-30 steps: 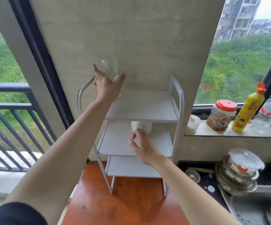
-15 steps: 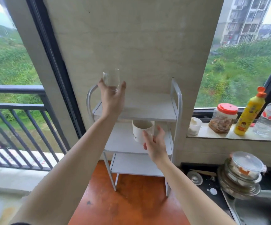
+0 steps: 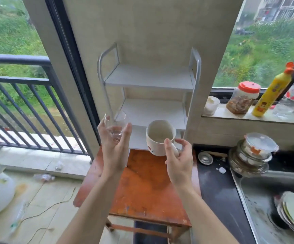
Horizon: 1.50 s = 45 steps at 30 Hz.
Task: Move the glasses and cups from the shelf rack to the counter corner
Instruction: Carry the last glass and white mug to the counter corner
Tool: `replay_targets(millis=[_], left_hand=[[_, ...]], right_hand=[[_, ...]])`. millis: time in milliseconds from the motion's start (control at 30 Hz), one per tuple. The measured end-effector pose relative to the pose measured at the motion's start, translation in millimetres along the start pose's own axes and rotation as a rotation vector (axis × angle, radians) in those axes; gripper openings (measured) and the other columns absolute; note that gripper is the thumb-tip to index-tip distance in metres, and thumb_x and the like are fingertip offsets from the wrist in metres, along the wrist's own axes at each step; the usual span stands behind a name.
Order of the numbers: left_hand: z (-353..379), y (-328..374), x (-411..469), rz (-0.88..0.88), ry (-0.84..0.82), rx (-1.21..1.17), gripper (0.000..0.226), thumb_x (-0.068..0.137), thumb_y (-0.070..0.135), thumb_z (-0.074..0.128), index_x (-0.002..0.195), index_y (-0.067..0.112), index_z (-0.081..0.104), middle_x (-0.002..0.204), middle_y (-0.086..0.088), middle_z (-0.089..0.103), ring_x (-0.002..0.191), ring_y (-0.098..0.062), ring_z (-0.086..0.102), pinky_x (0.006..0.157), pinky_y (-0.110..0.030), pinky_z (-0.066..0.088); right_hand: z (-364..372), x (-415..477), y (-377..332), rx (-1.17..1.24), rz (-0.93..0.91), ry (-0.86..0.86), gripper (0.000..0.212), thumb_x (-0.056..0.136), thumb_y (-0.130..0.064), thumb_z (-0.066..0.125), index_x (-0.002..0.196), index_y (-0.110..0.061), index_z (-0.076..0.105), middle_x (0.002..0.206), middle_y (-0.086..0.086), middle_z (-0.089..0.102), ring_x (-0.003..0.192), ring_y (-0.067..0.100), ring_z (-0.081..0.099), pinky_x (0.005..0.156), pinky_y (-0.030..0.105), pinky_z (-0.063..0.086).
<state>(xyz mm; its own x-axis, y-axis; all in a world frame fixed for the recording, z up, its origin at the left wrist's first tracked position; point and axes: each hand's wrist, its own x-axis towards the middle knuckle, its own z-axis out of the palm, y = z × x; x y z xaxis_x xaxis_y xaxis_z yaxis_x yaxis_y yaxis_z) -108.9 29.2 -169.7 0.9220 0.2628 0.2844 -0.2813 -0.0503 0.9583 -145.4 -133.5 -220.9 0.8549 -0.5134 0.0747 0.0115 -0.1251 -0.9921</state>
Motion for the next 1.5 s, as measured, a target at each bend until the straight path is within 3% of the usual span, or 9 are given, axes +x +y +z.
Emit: replay_targets(millis=[67,167,333,500,700,933,1033,1167,1500], left_hand=[[4.7,-29.3,-27.1,-0.082,-0.070,0.067,0.069,0.080,0.061,0.069,0.137,0.037,0.038,0.106,0.002,0.063,0.099,-0.027,0.064,0.083,-0.047,0.055],[25.3,-63.6,-66.1,-0.186,-0.182,0.115,0.065,0.080,0.058,0.073,0.134,0.040,0.042,0.105,0.016,0.067,0.101,-0.013,0.066,0.087,-0.050,0.058],[83.5,-75.6,-121.2,-0.202,-0.396,0.176,0.064,0.075,0.054,0.077,0.130,0.041,0.047,0.123,0.007,0.059,0.107,-0.007,0.062,0.089,-0.030,0.054],[153.9,-35.1,-185.8,-0.125,-0.614,0.123,0.061,0.079,0.038,0.081,0.132,0.029,0.052,0.124,0.003,0.062,0.106,-0.004,0.062,0.092,-0.026,0.051],[218.9,25.4,-302.0,0.013,-0.825,0.069,0.051,0.082,0.027,0.080,0.125,0.032,0.053,0.120,0.000,0.062,0.102,-0.001,0.061,0.093,-0.024,0.049],[283.7,83.3,-494.0,-0.047,-1.070,-0.030,0.063,0.080,0.034,0.081,0.133,0.028,0.049,0.116,0.007,0.066,0.104,-0.011,0.067,0.096,-0.044,0.055],[310.1,104.9,-567.6,-0.056,-1.190,-0.068,0.064,0.079,0.034,0.082,0.134,0.031,0.048,0.110,0.006,0.070,0.101,-0.011,0.069,0.093,-0.041,0.056],[352.5,134.8,-662.5,-0.039,-1.363,-0.105,0.061,0.078,0.038,0.079,0.131,0.037,0.050,0.114,-0.004,0.067,0.099,-0.013,0.069,0.083,-0.028,0.055],[480.8,178.9,-913.7,0.021,-1.732,-0.212,0.053,0.080,0.029,0.082,0.125,0.038,0.056,0.109,0.014,0.067,0.096,-0.005,0.067,0.092,-0.046,0.057]], right_hand=[[-20.4,-15.6,17.8,-0.015,0.060,0.052,0.046,0.077,-0.074,0.063,0.095,-0.032,0.059,0.077,-0.006,0.069,0.068,0.011,0.067,0.059,0.028,0.054],[-62.2,-35.2,49.5,-0.048,0.150,0.148,0.046,0.075,-0.071,0.066,0.089,-0.027,0.061,0.079,-0.003,0.069,0.068,0.014,0.066,0.055,0.022,0.050],[-152.9,-62.3,72.1,-0.053,0.235,0.432,0.052,0.069,-0.073,0.063,0.089,-0.025,0.059,0.082,0.006,0.071,0.067,0.013,0.066,0.055,0.019,0.048],[-249.8,-98.3,69.5,-0.002,0.281,0.694,0.051,0.068,-0.072,0.064,0.091,-0.026,0.060,0.097,0.007,0.071,0.092,0.031,0.068,0.083,0.054,0.058],[-374.4,-169.3,70.1,0.026,0.254,0.910,0.054,0.069,-0.075,0.062,0.084,-0.023,0.061,0.086,0.003,0.072,0.082,0.027,0.069,0.077,0.048,0.059],[-554.5,-299.8,75.6,0.015,0.252,1.103,0.050,0.078,-0.066,0.063,0.056,-0.022,0.055,0.054,0.001,0.060,0.060,0.026,0.059,0.063,0.043,0.051],[-624.7,-349.6,73.0,0.023,0.217,1.218,0.060,0.078,-0.063,0.062,0.061,-0.007,0.051,0.061,0.020,0.058,0.063,0.040,0.055,0.060,0.043,0.046],[-708.7,-408.2,69.0,0.020,0.207,1.371,0.046,0.076,-0.056,0.059,0.059,-0.013,0.054,0.049,-0.003,0.050,0.058,0.025,0.055,0.058,0.039,0.046],[-902.8,-519.3,89.8,-0.044,0.247,1.737,0.057,0.075,-0.054,0.056,0.070,0.002,0.049,0.058,0.005,0.045,0.060,0.019,0.046,0.061,0.037,0.041]])
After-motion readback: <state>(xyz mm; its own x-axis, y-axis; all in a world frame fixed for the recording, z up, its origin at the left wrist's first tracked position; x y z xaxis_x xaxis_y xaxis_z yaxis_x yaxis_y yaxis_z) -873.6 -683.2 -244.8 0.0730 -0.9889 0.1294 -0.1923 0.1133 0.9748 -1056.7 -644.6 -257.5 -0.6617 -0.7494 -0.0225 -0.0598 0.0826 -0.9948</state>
